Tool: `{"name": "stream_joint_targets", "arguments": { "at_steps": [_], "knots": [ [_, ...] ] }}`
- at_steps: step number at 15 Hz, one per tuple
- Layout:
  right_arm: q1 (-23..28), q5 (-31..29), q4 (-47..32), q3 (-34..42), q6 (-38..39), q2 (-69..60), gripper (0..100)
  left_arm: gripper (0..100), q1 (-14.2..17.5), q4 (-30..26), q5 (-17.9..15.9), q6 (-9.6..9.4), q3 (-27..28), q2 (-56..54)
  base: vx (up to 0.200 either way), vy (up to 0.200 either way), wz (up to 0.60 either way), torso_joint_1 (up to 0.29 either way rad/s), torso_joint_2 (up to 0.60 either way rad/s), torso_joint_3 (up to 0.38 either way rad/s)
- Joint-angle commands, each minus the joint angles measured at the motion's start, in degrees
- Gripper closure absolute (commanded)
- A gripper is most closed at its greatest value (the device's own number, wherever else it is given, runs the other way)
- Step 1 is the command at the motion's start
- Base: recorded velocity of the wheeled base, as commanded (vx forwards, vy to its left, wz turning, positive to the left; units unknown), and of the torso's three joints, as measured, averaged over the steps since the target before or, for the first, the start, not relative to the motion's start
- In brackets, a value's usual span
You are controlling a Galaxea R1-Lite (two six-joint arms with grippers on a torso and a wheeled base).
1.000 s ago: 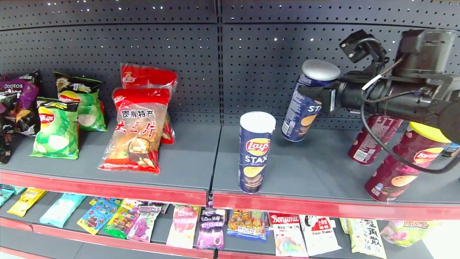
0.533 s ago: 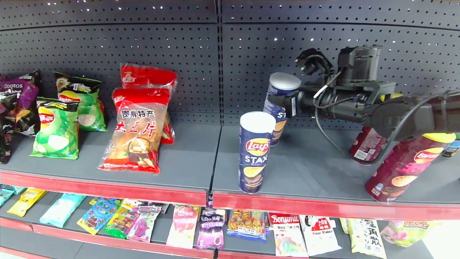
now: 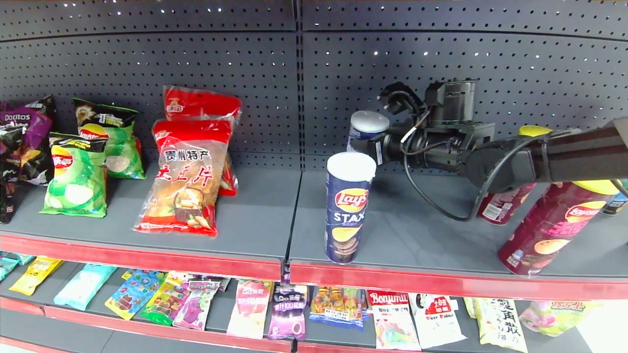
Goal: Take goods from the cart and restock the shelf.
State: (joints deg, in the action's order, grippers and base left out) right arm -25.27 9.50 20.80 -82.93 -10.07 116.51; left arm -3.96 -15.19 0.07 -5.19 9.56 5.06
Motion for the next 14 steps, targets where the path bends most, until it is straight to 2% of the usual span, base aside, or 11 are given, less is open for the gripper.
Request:
{"name": "stream_joint_targets", "arguments": {
  "at_steps": [1,11,12,14],
  "knots": [
    [-0.31,-0.27,0.03,-0.83,0.31,1.18,100,0,0.01,0.07,0.01,0.01,-0.15,0.21,0.000,0.000,0.00,0.000,0.00,0.000],
    [-0.66,-0.53,0.03,-1.62,0.93,2.76,100,0,0.01,2.62,-0.07,0.01,-2.17,0.21,0.000,0.000,0.00,0.000,0.00,0.000],
    [-0.74,-0.80,0.03,-1.53,0.93,2.76,0,0,0.01,2.62,-0.07,0.01,-2.17,0.21,0.000,0.000,0.00,0.000,0.00,0.000],
    [-1.10,-0.88,0.03,-1.35,0.93,2.76,0,0,-0.08,2.62,-0.07,0.01,-2.17,0.21,0.000,0.000,0.00,0.000,0.00,0.000]
  ]
}}
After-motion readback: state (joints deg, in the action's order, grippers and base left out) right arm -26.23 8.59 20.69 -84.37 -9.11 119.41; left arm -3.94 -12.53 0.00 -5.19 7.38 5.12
